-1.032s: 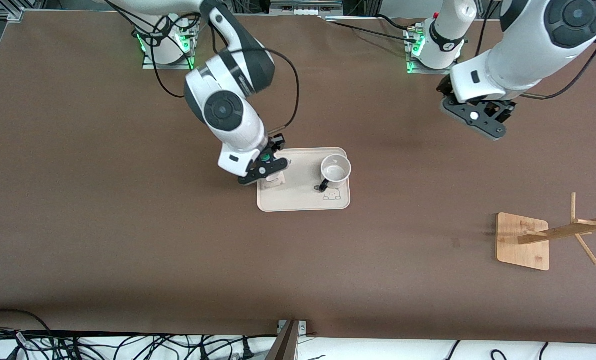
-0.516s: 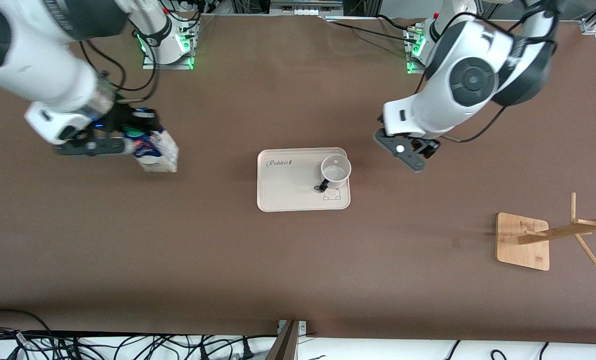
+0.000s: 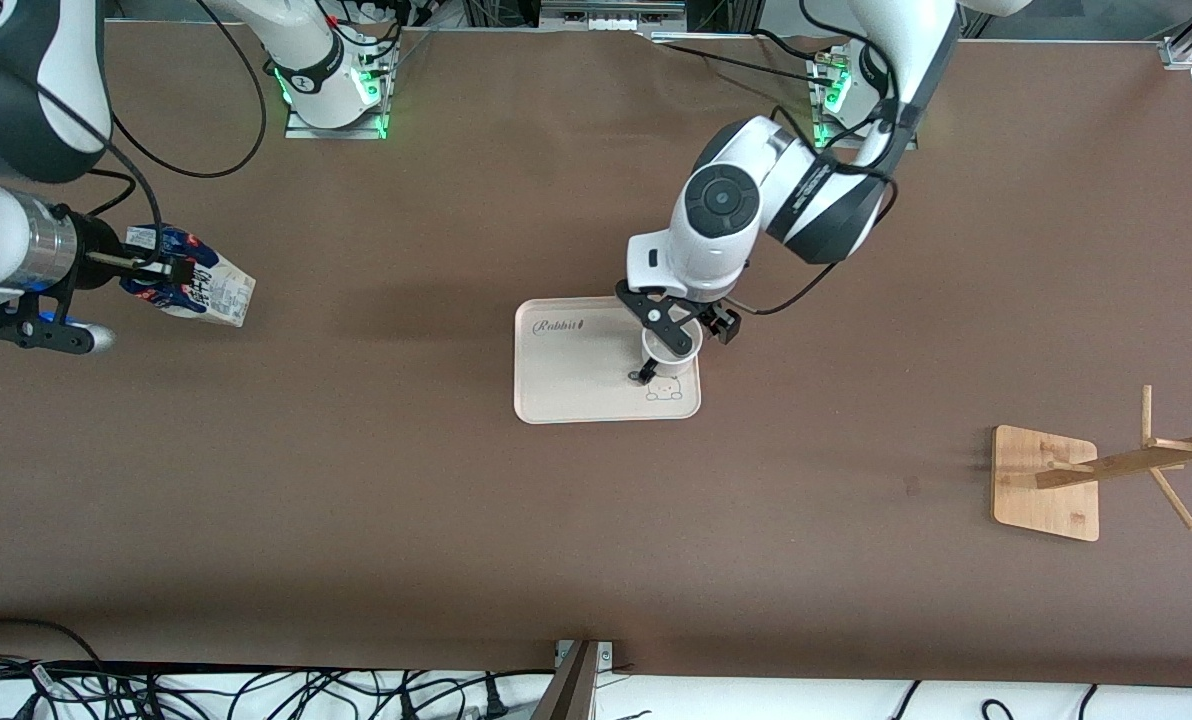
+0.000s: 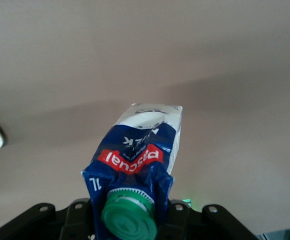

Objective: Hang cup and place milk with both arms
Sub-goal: 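Carry the carton away with the right gripper while the left gripper reaches the mug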

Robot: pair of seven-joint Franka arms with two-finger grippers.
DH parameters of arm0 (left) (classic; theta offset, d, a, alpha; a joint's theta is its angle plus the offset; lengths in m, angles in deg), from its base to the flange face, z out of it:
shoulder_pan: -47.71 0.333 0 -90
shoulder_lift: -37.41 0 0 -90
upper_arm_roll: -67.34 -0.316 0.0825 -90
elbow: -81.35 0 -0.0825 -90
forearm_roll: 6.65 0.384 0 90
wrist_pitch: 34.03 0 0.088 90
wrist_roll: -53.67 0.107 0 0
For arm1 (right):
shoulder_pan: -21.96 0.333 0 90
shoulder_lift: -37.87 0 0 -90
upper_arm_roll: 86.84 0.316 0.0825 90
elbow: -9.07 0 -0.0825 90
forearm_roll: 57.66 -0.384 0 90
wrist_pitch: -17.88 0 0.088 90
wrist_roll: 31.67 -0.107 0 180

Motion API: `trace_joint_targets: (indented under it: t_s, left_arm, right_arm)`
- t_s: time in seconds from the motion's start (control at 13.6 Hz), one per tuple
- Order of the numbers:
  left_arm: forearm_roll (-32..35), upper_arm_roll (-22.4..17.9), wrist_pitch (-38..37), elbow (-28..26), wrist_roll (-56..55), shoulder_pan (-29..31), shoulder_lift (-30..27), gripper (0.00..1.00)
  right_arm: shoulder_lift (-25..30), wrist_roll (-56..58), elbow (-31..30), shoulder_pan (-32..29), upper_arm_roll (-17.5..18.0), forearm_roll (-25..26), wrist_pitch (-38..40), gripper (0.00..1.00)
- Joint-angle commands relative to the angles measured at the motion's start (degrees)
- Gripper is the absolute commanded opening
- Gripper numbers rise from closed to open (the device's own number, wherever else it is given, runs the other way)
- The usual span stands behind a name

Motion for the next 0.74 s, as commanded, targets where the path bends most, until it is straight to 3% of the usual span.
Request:
trace_joint_targets:
  t_s: [0.0,0.15,0.44,0.52,0.66]
  left_arm:
    - [3.95,-0.84,2.69,0.45,-10.05,-4.4,3.4,1.0]
    - [12.02,-0.58,5.05,0.45,-18.04,-6.7,5.87,1.0]
    - [16.01,-0.67,6.74,0.62,-21.86,-8.82,8.16,0.98]
    - [16.01,-0.67,6.65,0.62,-21.86,-8.73,8.16,0.63]
    - [16.01,-0.67,6.65,0.71,-21.51,-8.82,8.16,0.2]
  right_arm:
    - [-2.96,1.52,-0.54,-0.61,0.08,-0.31,-1.47,0.36]
    - [-2.62,1.6,-6.49,-0.53,0.08,-0.31,-9.1,0.36]
    - [-2.18,4.22,-13.1,-0.35,0.43,-0.49,-19.74,0.36]
    - [-2.18,5.29,-14.33,-0.44,0.43,-0.49,-21.86,0.36]
    - [-2.18,5.3,-15.31,-0.26,0.52,-1.1,-23.37,0.36]
